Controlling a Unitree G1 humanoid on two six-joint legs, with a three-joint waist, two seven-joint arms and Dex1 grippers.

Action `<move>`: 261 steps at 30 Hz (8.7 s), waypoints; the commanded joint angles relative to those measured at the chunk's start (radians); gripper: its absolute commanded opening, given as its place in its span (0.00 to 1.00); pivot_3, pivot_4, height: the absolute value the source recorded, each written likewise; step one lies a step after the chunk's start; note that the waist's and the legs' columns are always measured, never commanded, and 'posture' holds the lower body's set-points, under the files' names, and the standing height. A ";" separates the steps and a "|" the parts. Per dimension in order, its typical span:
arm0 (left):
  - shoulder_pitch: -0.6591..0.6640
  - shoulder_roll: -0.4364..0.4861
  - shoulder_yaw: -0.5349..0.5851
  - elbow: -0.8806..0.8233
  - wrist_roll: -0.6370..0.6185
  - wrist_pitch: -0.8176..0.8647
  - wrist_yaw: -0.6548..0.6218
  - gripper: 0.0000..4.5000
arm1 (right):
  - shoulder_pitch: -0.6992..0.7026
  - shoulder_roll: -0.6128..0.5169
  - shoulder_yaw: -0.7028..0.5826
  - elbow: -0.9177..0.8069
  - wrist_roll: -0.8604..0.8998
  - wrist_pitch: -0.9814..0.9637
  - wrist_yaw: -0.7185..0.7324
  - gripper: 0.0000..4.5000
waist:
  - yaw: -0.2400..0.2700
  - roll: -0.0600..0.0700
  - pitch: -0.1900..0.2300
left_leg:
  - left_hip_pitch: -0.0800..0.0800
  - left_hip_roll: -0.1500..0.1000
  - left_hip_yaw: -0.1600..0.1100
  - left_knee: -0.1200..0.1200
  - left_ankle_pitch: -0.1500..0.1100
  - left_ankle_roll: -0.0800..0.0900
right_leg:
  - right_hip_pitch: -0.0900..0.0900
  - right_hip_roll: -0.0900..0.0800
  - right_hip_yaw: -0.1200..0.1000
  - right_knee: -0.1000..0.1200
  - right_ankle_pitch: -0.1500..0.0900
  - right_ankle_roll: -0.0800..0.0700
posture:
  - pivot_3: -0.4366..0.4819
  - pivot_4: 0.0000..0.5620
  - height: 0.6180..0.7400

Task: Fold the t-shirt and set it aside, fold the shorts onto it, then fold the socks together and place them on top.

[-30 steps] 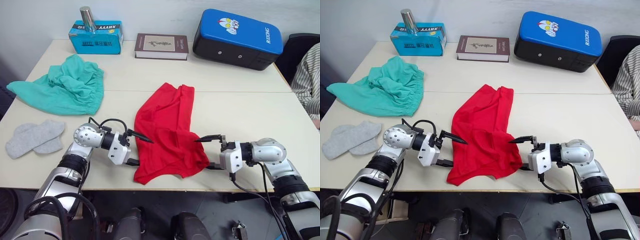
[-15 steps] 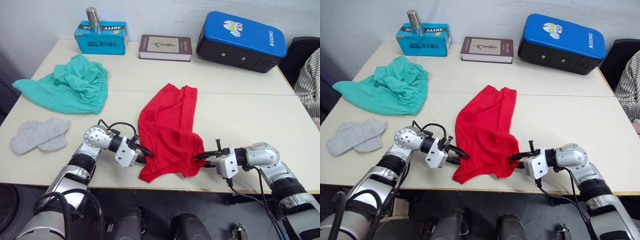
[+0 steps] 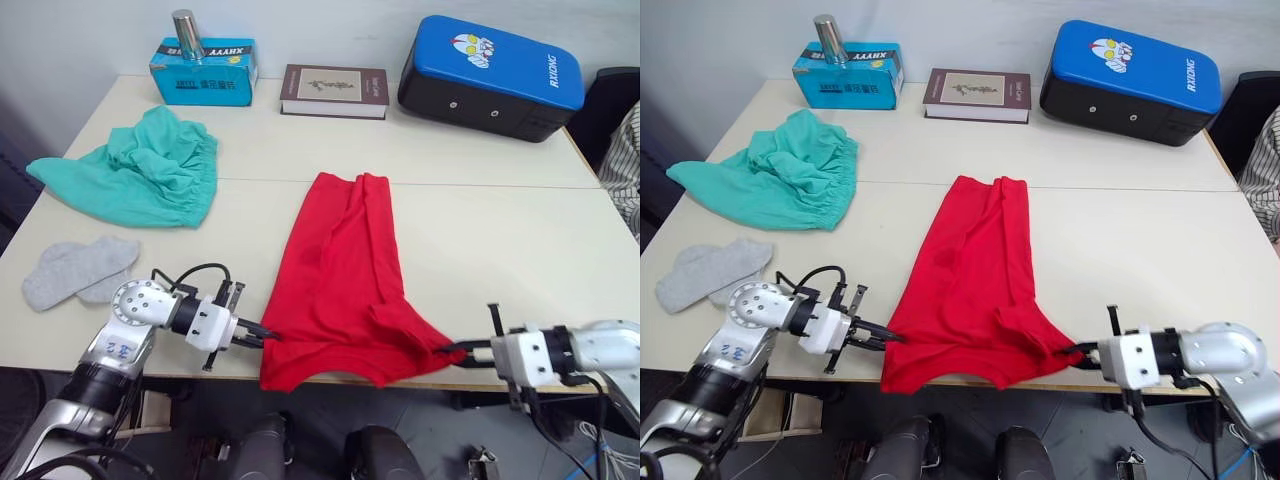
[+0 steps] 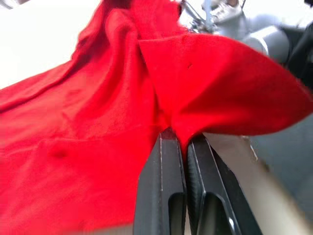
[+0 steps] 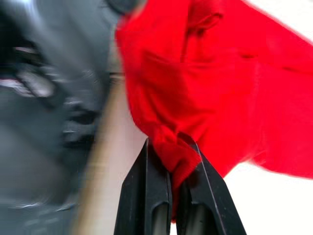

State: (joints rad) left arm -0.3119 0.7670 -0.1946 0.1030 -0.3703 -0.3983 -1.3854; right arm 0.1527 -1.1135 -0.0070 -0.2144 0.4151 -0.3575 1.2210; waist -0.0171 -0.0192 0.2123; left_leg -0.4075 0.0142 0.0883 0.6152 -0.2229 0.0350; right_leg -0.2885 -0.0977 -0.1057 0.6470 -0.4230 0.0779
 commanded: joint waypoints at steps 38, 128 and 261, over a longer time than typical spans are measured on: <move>-0.825 -0.372 0.151 1.012 0.090 0.522 0.342 0.00 | -0.938 0.404 0.070 0.838 -0.206 0.470 -0.178 0.00 | 0.014 0.000 0.003 | -0.025 -0.004 0.003 0.001 0.007 -0.004 | -0.030 0.000 -0.003 0.011 0.008 0.010 | 0.48 0.27 1.00; 0.000 -0.099 0.149 -0.230 -0.112 0.644 0.224 0.14 | -0.174 0.334 0.056 -0.277 0.197 0.700 -0.288 0.15 | 0.018 0.000 0.001 | -0.016 -0.001 0.003 0.004 0.014 0.000 | -0.019 -0.002 0.001 0.007 0.014 0.005 | 0.48 0.27 1.00; 0.122 -0.132 0.328 -0.293 -0.195 0.672 0.281 1.00 | -0.039 -0.141 -0.742 0.492 -0.091 0.638 -0.087 0.99 | 0.010 0.015 -0.006 | -0.016 0.000 0.014 -0.005 0.010 0.003 | -0.018 -0.001 0.004 -0.011 0.015 0.005 | 0.48 0.27 1.00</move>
State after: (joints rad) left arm -0.2066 0.6181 0.0980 -0.1621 -0.5616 0.2786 -1.1172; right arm 0.1178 -1.2694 -0.6738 0.4164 0.3196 0.3643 1.1428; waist -0.0070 -0.0037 0.2066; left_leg -0.4236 0.0154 0.1026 0.6097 -0.2150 0.0405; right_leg -0.3070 -0.0982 -0.1020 0.6354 -0.4084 0.0832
